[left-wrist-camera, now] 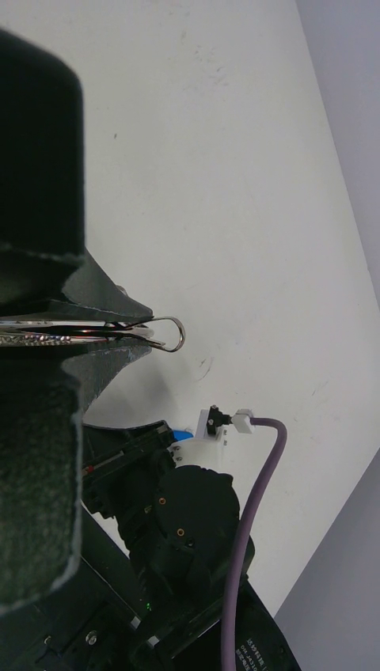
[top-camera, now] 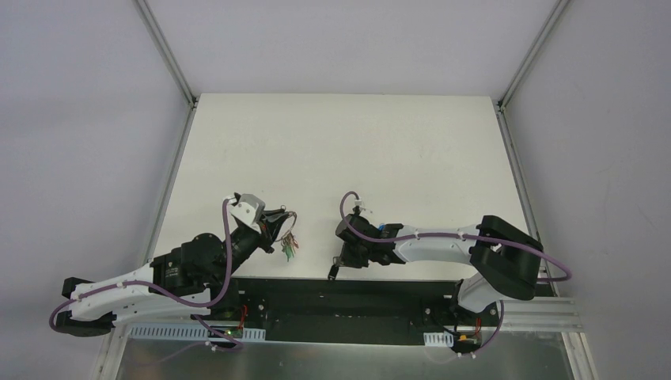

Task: Put the keys on the keyring

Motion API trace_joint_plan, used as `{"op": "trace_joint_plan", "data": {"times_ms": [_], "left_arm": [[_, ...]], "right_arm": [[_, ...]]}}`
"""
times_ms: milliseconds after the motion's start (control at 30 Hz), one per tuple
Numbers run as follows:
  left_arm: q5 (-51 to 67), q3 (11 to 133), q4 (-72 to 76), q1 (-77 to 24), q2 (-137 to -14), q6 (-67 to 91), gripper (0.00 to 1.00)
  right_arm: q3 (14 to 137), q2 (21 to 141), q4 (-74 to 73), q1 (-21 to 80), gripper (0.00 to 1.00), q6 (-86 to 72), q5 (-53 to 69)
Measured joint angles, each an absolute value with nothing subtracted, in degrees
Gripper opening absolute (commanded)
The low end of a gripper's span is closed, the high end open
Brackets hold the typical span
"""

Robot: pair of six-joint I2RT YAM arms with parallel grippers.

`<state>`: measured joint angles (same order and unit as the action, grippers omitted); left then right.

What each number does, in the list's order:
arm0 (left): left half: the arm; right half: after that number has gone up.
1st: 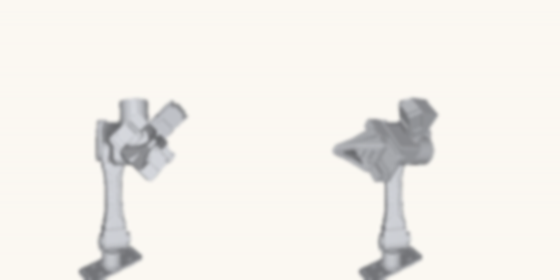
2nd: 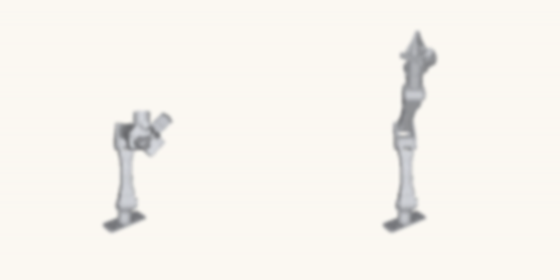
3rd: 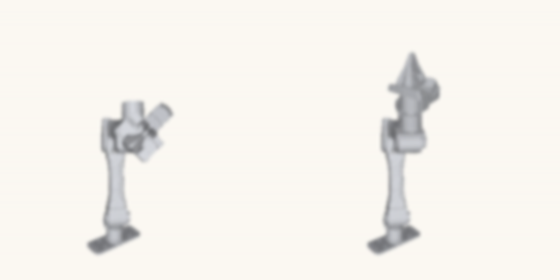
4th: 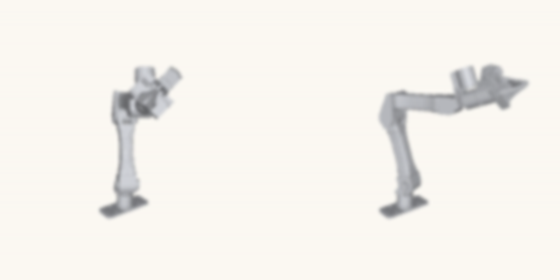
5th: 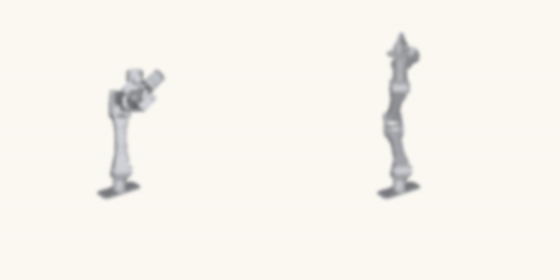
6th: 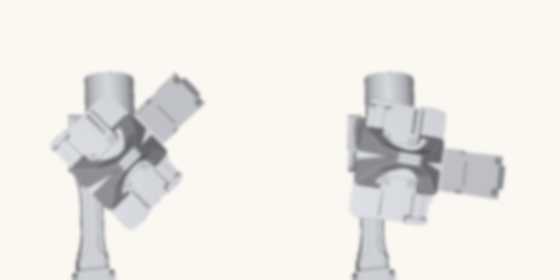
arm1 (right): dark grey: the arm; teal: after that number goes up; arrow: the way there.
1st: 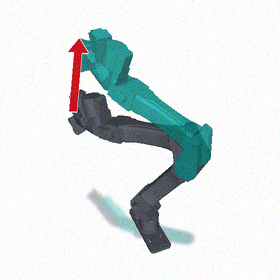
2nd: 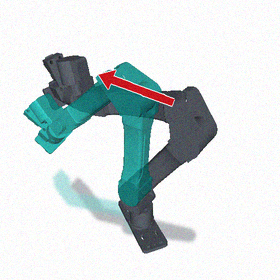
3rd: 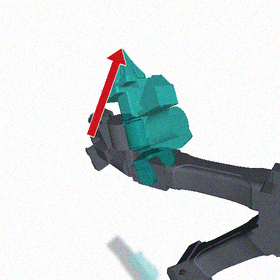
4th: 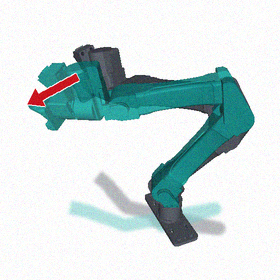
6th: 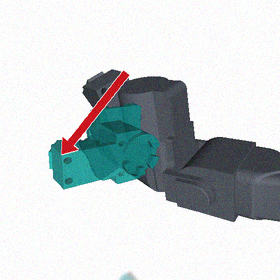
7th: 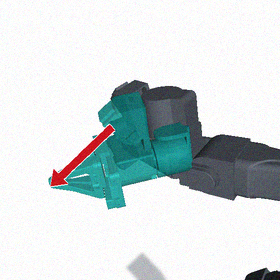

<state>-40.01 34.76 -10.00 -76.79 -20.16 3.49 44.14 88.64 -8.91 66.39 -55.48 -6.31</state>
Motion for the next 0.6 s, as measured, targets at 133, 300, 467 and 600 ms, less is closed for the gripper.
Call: {"op": "trace_joint_plan", "data": {"times_ms": [133,300,467,600], "left_arm": [[-40.2,34.8,-10.0,-76.8,-20.2,3.5,0.00],[-40.2,34.8,-10.0,-76.8,-20.2,3.5,0.00],[-40.2,34.8,-10.0,-76.8,-20.2,3.5,0.00],[-40.2,34.8,-10.0,-76.8,-20.2,3.5,0.00]], "right_arm": [[44.1,88.8,-8.5,66.4,0.00,-55.5,-6.1],[44.1,88.9,-8.4,66.4,0.00,-55.1,-6.0],[46.1,87.9,-12.1,67.7,0.00,-52.3,-8.5],[48.1,84.6,-15.9,70.8,0.00,-48.6,-12.2]]}}
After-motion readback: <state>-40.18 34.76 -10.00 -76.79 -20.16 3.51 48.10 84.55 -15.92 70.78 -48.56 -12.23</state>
